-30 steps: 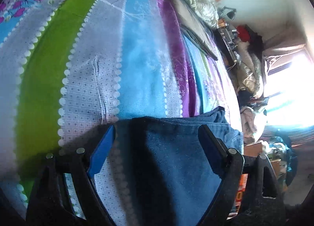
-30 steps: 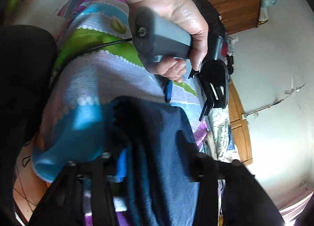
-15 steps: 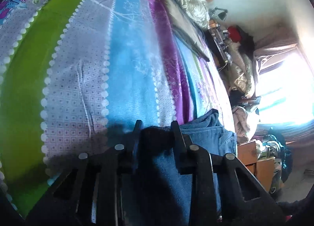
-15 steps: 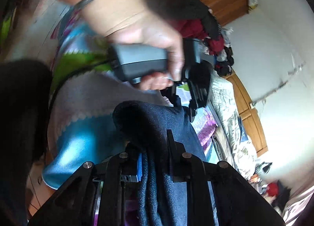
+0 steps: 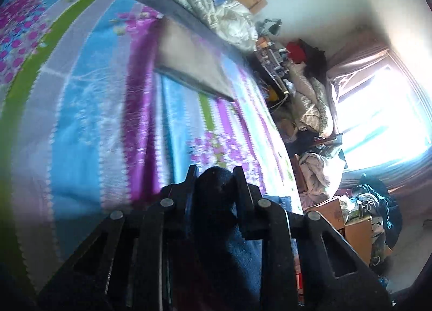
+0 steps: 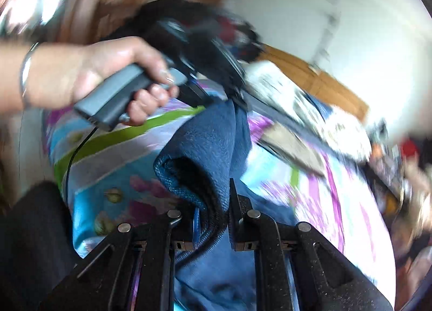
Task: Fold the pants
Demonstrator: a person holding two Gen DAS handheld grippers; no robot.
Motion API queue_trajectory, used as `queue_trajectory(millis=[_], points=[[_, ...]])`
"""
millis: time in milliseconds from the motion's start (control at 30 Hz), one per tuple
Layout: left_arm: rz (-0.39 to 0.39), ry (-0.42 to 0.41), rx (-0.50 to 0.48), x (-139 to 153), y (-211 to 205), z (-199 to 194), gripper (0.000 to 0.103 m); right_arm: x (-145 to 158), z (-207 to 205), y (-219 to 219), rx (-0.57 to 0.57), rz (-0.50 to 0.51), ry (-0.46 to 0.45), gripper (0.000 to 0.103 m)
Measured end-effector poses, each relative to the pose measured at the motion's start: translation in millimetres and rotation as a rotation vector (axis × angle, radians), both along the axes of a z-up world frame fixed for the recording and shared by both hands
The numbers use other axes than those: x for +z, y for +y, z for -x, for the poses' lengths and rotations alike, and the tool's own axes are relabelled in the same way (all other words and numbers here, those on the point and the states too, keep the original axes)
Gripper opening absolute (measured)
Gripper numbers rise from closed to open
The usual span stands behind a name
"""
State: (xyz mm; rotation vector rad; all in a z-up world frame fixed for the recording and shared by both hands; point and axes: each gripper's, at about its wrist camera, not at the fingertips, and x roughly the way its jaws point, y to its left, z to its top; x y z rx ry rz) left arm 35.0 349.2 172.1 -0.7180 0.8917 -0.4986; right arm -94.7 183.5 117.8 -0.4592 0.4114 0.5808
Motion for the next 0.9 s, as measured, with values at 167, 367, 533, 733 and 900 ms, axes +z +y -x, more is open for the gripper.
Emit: queue_trajectory(millis=[167,367,533,733,900], points=[[0.037,-0.096,-0.178,38.8,-128.3,-28.2,0.026,14.2,-21.0,-120.5,-0.238,-0.216,0.142,0.016],[0.034,-0.055,-0.437,19.7,-321.0,-69.0,0.025,-10.2,-26.0,-269.0,-0.565,-0.404,0.229,0.016],[-0.017,0.066,-0.525,-40.0,-438.3,-87.7,0.024,-59.9,-31.7,-394.1,-0.792,-0.707,0.41,0.016],[-0.084,0.254,-0.494,-102.2,-473.8,-104.0,0.02,-131.6,-27.0,-464.4,-0.778,-1.142,0.67,0.018],[-0.065,0.064,-0.412,-41.0,-440.9,-113.6,0.073,-137.5,-14.9,-487.4,-0.739,-1.285,0.715,0.022]])
